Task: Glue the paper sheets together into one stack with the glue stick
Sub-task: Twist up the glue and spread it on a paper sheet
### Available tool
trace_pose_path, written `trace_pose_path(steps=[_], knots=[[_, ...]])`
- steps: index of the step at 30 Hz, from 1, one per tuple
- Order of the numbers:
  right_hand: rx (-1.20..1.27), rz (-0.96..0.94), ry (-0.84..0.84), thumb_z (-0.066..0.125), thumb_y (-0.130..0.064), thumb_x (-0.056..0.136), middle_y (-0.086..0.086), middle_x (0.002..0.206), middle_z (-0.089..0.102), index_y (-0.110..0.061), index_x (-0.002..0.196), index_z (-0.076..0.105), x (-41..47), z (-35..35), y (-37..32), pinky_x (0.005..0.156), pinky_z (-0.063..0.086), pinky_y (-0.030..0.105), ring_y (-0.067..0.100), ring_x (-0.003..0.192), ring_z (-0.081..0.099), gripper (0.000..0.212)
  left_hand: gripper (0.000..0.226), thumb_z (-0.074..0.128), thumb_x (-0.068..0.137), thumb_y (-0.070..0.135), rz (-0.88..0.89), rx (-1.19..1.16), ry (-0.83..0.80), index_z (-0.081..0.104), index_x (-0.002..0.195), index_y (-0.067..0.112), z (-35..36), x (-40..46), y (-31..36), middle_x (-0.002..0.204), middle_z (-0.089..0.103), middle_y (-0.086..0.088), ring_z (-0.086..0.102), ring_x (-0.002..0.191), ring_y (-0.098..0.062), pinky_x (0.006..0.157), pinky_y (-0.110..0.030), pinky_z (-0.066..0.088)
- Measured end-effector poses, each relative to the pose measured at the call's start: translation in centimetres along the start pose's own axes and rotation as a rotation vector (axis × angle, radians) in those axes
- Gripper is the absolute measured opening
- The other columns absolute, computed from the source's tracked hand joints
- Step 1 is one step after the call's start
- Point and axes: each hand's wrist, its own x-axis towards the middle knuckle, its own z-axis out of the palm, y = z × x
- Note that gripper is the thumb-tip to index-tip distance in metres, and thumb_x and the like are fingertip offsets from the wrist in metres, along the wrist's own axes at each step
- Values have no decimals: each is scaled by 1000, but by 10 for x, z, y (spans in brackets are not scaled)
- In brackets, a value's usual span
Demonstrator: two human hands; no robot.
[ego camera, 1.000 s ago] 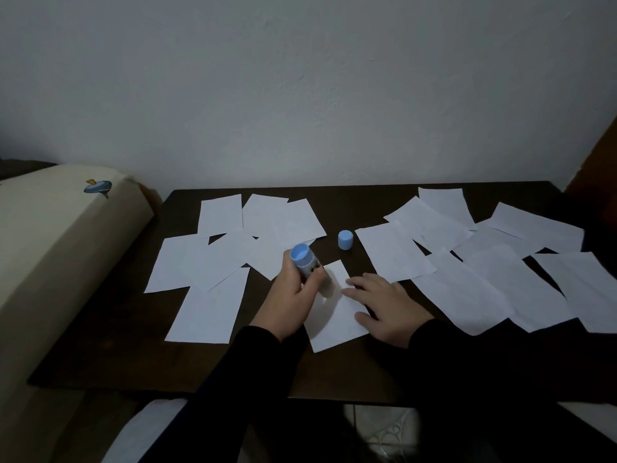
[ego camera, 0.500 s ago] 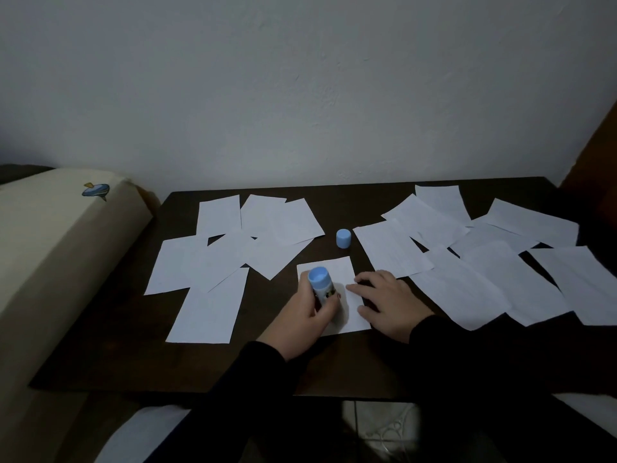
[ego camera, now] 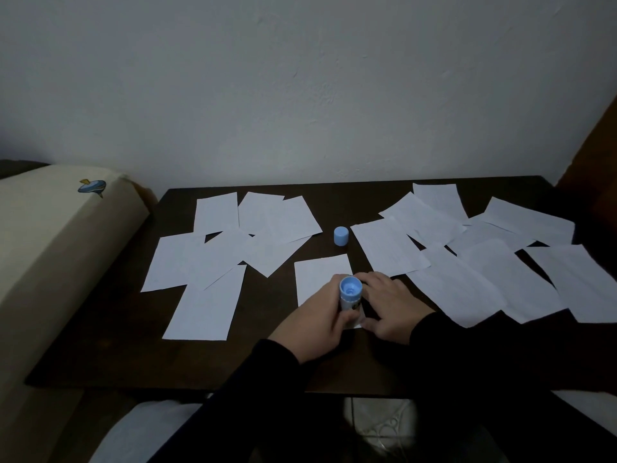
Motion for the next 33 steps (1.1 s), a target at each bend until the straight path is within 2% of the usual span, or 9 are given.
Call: trace_pose_path(steps=[4, 8, 17, 19, 22, 24, 26, 30, 33], knots=[[-20, 10, -8, 57, -37, 90, -5, 158, 15, -25, 147, 28, 1, 0, 0, 118, 15, 43, 17, 145, 12, 65, 37, 50, 97, 26, -25, 47, 2, 33, 131, 27, -9, -3, -4, 117, 53, 10, 49, 93, 0, 75, -4, 34], [-3, 17, -10, 58, -37, 89, -7, 158, 15, -29, 149, 27, 2, -1, 1, 118, 13, 44, 16, 145, 11, 68, 38, 51, 97, 27, -64, 62, 3, 34, 131, 26, -22, -12, -12, 119, 54, 7, 52, 101, -5, 87, -18, 40], [25, 27, -23, 62, -42, 86, -7, 153, 24, -27, 145, 36, 1, -11, -2, 117, 21, 41, 15, 140, 20, 67, 32, 51, 97, 26, -92, 24, 56, 33, 122, 32, -32, -31, -29, 109, 50, 13, 52, 99, -4, 86, -17, 37], [32, 54, 11, 59, -46, 88, -6, 145, 33, -26, 138, 45, 4, -16, -7, 113, 27, 38, 14, 134, 29, 56, 36, 50, 97, 31, -130, -51, 91, 31, 127, 31, -34, -33, -34, 113, 51, 12, 53, 103, -5, 88, -19, 39], [22, 72, 76, 54, -49, 92, -6, 135, 43, -26, 128, 54, 23, -25, -19, 109, 32, 35, 12, 126, 37, 43, 48, 49, 96, 39, -277, -386, 261, 25, 136, 33, -46, -34, -35, 124, 47, 11, 49, 114, -8, 97, -28, 42], [47, 50, 87, 52, -45, 94, -6, 142, 40, -28, 134, 50, 38, -28, -25, 111, 30, 37, 12, 132, 35, 43, 51, 48, 96, 36, -333, -578, 406, 24, 141, 29, -56, -33, -35, 130, 44, 7, 46, 120, -14, 98, -32, 43], [49, 48, 46, 49, -40, 97, -6, 153, 29, -29, 143, 40, 49, -30, -25, 116, 23, 42, 14, 141, 26, 49, 50, 48, 96, 35, -333, -640, 515, 26, 140, 28, -62, -32, -36, 129, 45, 5, 47, 118, -16, 93, -29, 44], [-67, 80, -83, 41, -45, 99, -8, 161, 11, -31, 152, 20, 57, -23, -24, 119, 13, 47, 15, 147, 10, 59, 47, 47, 96, 35, -327, -631, 639, 26, 138, 30, -65, -29, -37, 125, 43, 9, 45, 115, -10, 96, -30, 45], [-131, 142, -72, 35, -51, 99, -6, 162, 8, -32, 153, 16, 52, -12, -31, 117, 14, 48, 18, 148, 8, 60, 49, 46, 97, 34, -327, -590, 683, 23, 140, 29, -66, -24, -37, 125, 42, 8, 45, 115, -11, 102, -36, 44]])
